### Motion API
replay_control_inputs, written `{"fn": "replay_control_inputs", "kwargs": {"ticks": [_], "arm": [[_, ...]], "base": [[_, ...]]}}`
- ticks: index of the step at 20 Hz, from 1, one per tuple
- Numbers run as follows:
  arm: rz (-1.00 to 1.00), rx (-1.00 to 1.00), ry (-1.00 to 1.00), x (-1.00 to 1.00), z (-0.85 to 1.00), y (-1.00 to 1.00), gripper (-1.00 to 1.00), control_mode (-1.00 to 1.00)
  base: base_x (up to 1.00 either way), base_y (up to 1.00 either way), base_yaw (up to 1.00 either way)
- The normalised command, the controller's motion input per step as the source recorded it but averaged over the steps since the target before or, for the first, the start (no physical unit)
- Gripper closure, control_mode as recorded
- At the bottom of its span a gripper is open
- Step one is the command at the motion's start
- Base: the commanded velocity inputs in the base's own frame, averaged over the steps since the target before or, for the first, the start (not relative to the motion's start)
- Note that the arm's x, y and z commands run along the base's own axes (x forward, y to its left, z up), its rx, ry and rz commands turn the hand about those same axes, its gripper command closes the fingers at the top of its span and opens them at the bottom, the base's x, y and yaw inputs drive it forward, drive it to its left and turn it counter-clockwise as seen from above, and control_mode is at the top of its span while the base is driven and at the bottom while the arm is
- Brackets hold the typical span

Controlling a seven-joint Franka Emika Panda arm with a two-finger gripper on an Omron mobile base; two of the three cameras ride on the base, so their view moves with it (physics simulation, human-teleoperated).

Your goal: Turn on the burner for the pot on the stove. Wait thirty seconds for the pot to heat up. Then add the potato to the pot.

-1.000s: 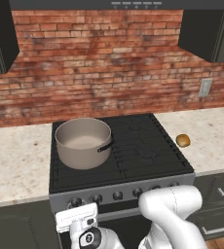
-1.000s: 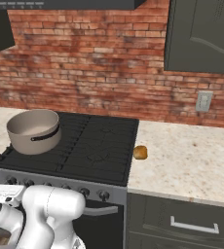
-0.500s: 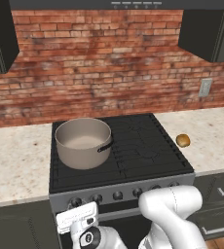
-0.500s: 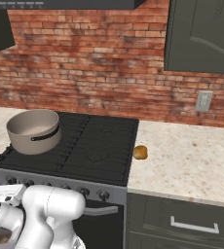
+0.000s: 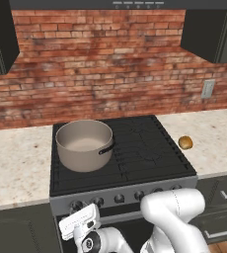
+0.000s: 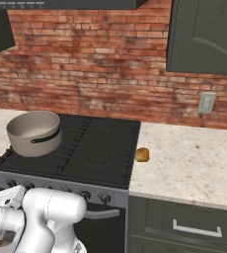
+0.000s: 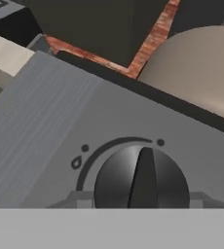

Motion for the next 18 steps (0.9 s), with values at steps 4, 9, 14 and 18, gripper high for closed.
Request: {"fn": "replay_control_inputs", "kwargs": {"ticks": [4,9,14,18], "arm": [[0.07,-0.41,-0.12,0.00,0.45,0.36,1.00,-1.00],[0.05,-0.39,-0.05,0.00,0.43,0.30,1.00,-1.00],[0.04,-0.37,0.00,0.00,0.31,0.31,1.00,-1.00],[0.03,-0.40,0.00,-0.01,0.25,0.43,1.00,-1.00]], "base": [[0.00,0.00,0.00],[0.00,0.00,0.00],[0.00,0.00,0.00],[0.00,0.00,0.00]]}}
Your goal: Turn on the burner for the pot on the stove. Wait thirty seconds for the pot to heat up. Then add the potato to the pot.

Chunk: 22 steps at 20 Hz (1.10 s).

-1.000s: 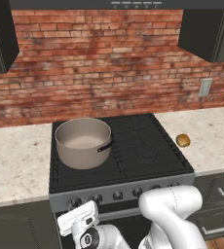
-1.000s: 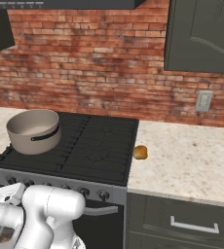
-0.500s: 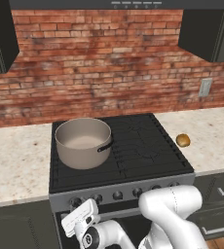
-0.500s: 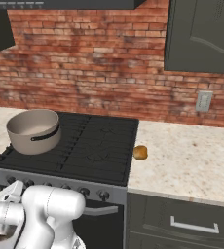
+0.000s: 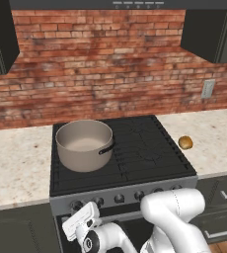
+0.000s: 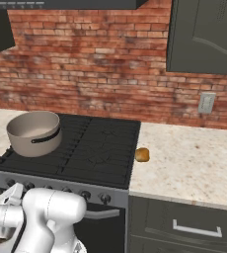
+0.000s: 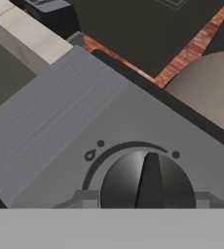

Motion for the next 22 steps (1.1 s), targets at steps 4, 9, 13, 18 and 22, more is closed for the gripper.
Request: {"fn": "replay_control_inputs", "kwargs": {"ticks": [4,9,13,18,22], "arm": [[0.10,-0.54,0.00,-0.09,0.29,0.45,1.00,-1.00],[0.17,-0.63,0.02,-0.22,0.17,0.36,1.00,-1.00],[0.15,-0.63,0.08,-0.29,0.03,0.41,1.00,-1.00],[0.11,-0.63,0.12,-0.28,0.01,0.53,1.00,-1.00],[0.10,-0.65,0.10,-0.30,0.00,0.63,1.00,-1.00]], "base": [[0.00,0.00,0.00],[0.00,0.00,0.00],[0.00,0.00,0.00],[0.00,0.00,0.00],[0.00,0.00,0.00]]}}
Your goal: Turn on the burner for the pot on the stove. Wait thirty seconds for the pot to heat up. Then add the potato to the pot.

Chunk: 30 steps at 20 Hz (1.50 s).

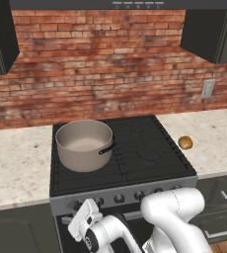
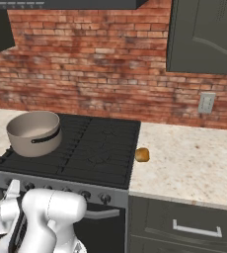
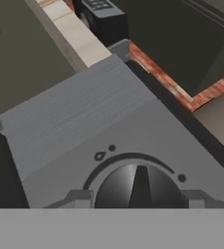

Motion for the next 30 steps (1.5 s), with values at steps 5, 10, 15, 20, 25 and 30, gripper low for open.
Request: {"fn": "replay_control_inputs", "kwargs": {"ticks": [5,10,15,20,25,30], "arm": [[0.12,-0.70,0.03,-0.33,0.04,0.63,1.00,-1.00],[0.14,-0.66,0.05,-0.30,0.10,0.53,1.00,-1.00],[0.18,-0.64,0.05,-0.27,0.09,0.53,1.00,-1.00],[0.18,-0.57,0.05,-0.31,0.15,0.36,1.00,-1.00],[0.08,-0.27,0.02,-0.39,0.23,-0.02,1.00,-1.00],[-0.01,0.01,-0.15,-0.67,0.03,-0.08,1.00,-1.00]], "base": [[0.00,0.00,0.00],[0.00,0.00,0.00],[0.00,0.00,0.00],[0.00,0.00,0.00],[0.00,0.00,0.00],[0.00,0.00,0.00]]}}
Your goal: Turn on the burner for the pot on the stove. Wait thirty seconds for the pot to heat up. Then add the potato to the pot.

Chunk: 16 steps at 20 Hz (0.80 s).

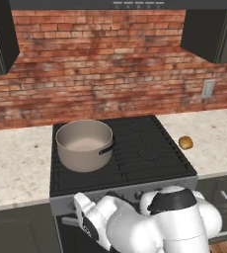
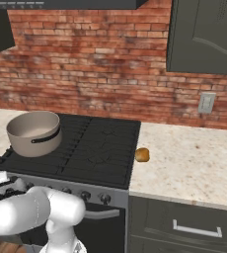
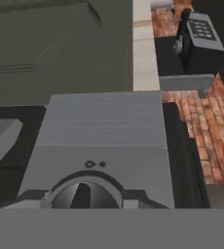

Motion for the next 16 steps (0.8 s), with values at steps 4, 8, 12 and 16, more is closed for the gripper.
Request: {"fn": "replay_control_inputs", "kwargs": {"ticks": [4,8,12,16], "arm": [[-0.06,0.02,-0.34,-0.85,0.44,-0.22,1.00,-1.00],[-0.04,0.04,-0.33,-0.75,0.94,-0.18,1.00,-1.00],[-0.03,0.05,-0.28,-0.76,0.91,-0.25,1.00,-1.00],[-0.03,0.08,-0.12,-0.68,0.99,-0.15,-1.00,-1.00]], "base": [[0.00,0.00,0.00],[0.00,0.00,0.00],[0.00,0.00,0.00],[0.00,0.00,0.00]]}}
